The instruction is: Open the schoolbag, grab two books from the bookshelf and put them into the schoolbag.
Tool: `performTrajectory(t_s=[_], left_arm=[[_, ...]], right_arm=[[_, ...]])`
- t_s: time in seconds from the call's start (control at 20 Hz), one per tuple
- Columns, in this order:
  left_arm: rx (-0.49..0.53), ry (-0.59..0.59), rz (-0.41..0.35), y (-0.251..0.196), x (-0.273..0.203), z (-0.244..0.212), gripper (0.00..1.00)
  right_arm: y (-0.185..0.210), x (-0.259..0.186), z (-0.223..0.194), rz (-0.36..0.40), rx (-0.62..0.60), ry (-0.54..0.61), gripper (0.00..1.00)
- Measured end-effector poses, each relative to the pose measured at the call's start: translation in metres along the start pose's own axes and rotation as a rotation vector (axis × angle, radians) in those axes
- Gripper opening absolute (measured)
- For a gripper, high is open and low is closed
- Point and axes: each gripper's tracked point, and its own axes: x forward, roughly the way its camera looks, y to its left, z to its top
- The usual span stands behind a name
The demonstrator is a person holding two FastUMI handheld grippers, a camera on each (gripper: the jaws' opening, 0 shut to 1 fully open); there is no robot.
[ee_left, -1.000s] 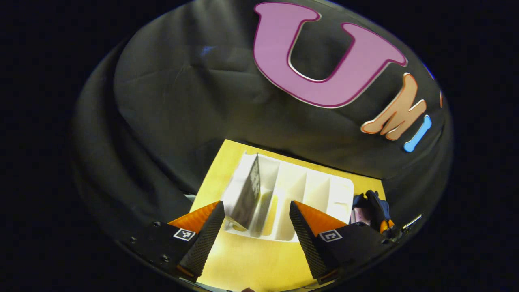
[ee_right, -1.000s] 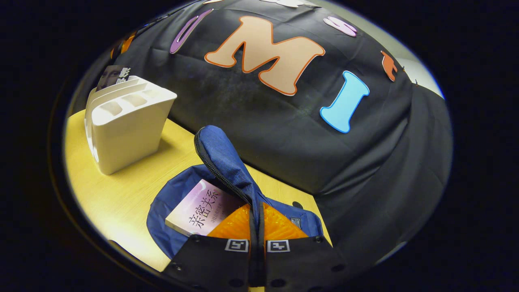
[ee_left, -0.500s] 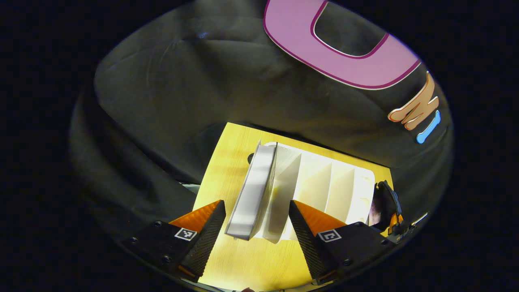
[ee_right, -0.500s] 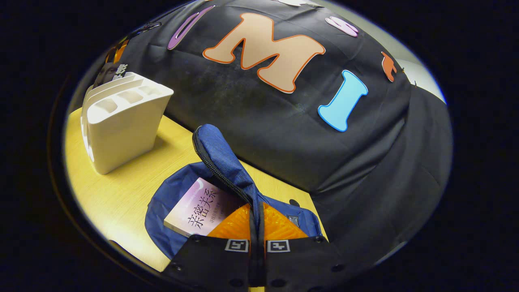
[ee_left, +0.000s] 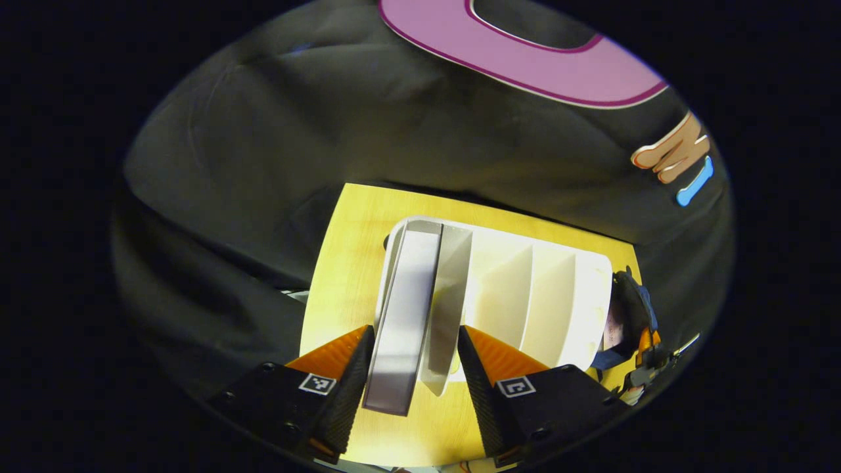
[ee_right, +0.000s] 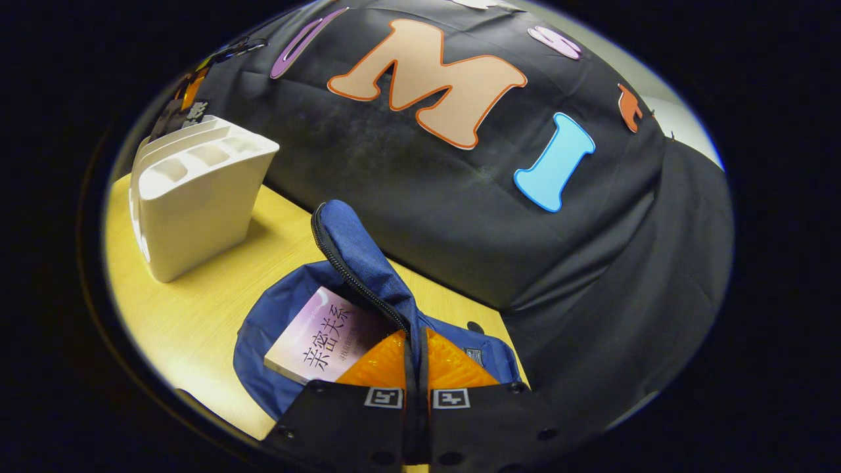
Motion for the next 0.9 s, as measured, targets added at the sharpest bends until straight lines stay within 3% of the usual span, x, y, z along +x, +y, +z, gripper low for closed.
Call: performTrajectory(t_s=[0.05,0.1,0.15,0.2,0.3,0.4,0.55,0.9], left_arm=[[0.009,0.021,0.009,-0.003,0.003,-0.004,0.67],[0.006,0.036,0.012,-0.006,0.007,-0.006,0.68],[0.001,0.051,0.003,-0.010,0.012,-0.008,0.58],[-0.005,0.056,-0.005,-0.015,0.016,-0.007,0.60],[-0.006,0.065,-0.003,-0.017,0.022,-0.009,0.53],[-0.003,0.091,0.022,-0.012,0.031,-0.013,0.41],[-0.002,0.101,0.061,-0.009,0.031,-0.014,0.38],[-0.074,0.107,0.070,-0.005,0.005,-0.023,0.34]], right_arm=[[0.000,0.000,0.000,0.000,-0.002,-0.001,0.00],[0.001,0.000,0.000,0.001,-0.004,-0.003,0.03],[0.000,0.000,0.000,0.001,-0.005,-0.003,0.01],[0.001,0.000,0.001,0.002,-0.005,-0.003,0.00],[0.001,0.001,0.001,0.006,-0.005,-0.003,0.03],[0.001,-0.001,0.000,0.010,-0.010,-0.004,0.00],[0.003,0.000,0.000,0.012,-0.013,-0.003,0.00],[0.004,0.000,0.000,0.015,-0.014,-0.003,0.00]])
